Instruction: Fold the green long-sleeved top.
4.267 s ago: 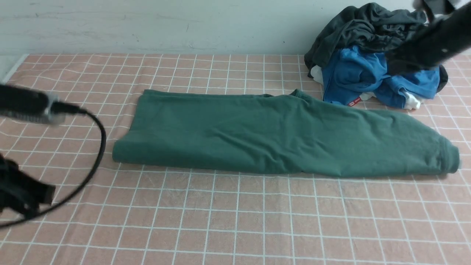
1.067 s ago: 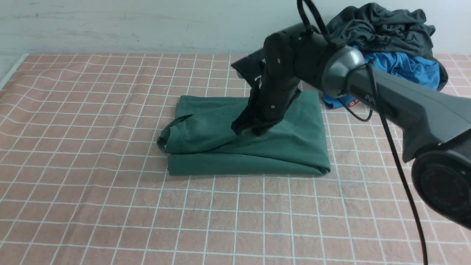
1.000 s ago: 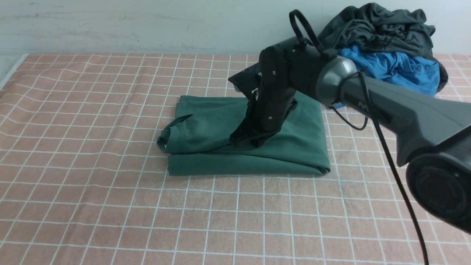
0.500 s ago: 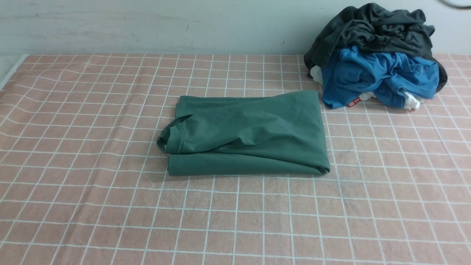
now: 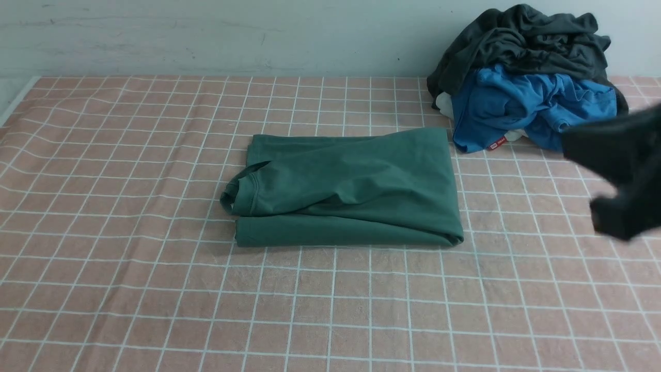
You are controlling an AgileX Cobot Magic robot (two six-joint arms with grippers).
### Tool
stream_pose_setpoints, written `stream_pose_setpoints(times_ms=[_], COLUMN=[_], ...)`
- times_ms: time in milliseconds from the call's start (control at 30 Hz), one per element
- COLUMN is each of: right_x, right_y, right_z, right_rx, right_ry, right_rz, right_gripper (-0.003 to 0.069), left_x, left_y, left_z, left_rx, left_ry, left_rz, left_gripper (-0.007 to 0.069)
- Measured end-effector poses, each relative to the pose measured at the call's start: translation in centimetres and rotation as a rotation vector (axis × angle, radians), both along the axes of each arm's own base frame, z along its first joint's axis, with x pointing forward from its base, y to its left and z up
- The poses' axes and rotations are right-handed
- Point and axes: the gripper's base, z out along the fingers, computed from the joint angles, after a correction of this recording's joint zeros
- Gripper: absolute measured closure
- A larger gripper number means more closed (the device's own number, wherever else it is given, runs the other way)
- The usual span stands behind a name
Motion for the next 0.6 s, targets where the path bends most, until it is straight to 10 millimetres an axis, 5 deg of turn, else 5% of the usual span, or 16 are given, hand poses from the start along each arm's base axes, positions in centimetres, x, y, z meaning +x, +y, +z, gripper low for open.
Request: stream_pose_setpoints(times_ms=[33,67,267,600], right_x=[-0.3,-1.5,-3.8,-5.9], right_y=[-0.1,-0.6,-1.2,-2.2], right_z=[0.0,-2.5,-10.3,-16.6], right_rx=[0.028,0.091,0.192,0.201], right_ry=[-0.032,-0.093,-0.183,-0.126], right_rz=[0.005,0.028,0.107,0.128], right_gripper=[0.0671,0.0671,0.0671,0.0671], left_x=[0.0,0.0,0.0,0.0], left_y=[0.0,0.0,0.0,0.0], left_z=[0.0,0.0,0.0,0.0], left_rx=[0.000,0.000,0.000,0.000], left_ry=[0.000,0.000,0.000,-0.001], left_rz=[0.000,0.000,0.000,0.000], left_gripper=[0.0625,0.0625,0.0625,0.0625])
